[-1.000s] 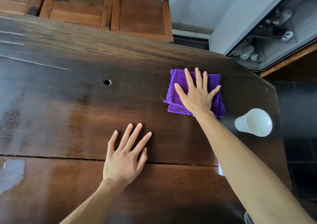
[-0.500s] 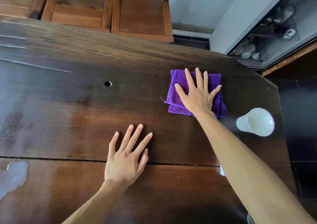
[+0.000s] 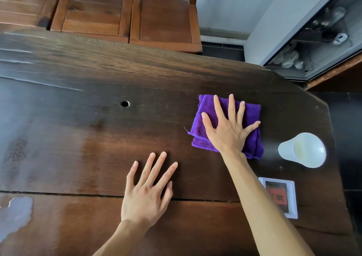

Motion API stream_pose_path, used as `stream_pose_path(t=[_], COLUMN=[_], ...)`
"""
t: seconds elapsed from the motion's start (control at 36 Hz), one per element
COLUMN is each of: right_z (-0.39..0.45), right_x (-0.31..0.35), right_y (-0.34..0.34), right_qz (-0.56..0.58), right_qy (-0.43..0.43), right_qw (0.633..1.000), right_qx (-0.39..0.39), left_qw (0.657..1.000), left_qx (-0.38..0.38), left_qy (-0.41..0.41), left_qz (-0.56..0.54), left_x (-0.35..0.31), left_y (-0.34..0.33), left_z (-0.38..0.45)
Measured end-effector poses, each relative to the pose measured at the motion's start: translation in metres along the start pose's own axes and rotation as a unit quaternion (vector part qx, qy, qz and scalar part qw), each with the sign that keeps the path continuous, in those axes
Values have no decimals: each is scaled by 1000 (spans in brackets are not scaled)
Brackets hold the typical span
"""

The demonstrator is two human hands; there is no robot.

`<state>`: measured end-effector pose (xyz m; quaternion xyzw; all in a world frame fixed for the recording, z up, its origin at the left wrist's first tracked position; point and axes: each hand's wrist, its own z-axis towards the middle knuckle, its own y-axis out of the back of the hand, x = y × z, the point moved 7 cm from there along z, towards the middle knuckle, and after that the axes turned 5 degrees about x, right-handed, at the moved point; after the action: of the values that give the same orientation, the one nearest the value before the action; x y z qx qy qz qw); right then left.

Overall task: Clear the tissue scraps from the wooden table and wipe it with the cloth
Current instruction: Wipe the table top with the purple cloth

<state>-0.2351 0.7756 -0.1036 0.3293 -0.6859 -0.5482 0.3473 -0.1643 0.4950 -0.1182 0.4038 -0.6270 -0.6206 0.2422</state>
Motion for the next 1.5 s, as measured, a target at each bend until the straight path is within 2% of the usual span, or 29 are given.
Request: stream_pose_path(t=[0.17, 0.44, 0.81, 1.11, 1.36, 1.5], right_z=[42, 126, 155, 67, -54, -134], right_x=[3, 20, 31, 35, 26, 15], right_y=[5, 22, 32, 9, -17, -28], right_qz=[-12, -8, -12, -3, -27, -32], right_qy=[44, 69, 65, 70, 69, 62], right_qw=[999, 997, 997, 997, 997, 997], right_qx=[19, 41, 30, 13, 8, 16], left_qw=[1000, 1000, 1000, 1000, 999, 998], left_qx=[8, -1, 8, 4, 2, 36], left_qy=[1, -1, 7, 5, 0, -16], left_qz=[-1, 19, 16, 15, -36, -45], left_x=[0, 0, -1, 0, 1, 3], left_y=[0, 0, 3, 0, 6, 7], left_z=[0, 0, 1, 1, 1, 0])
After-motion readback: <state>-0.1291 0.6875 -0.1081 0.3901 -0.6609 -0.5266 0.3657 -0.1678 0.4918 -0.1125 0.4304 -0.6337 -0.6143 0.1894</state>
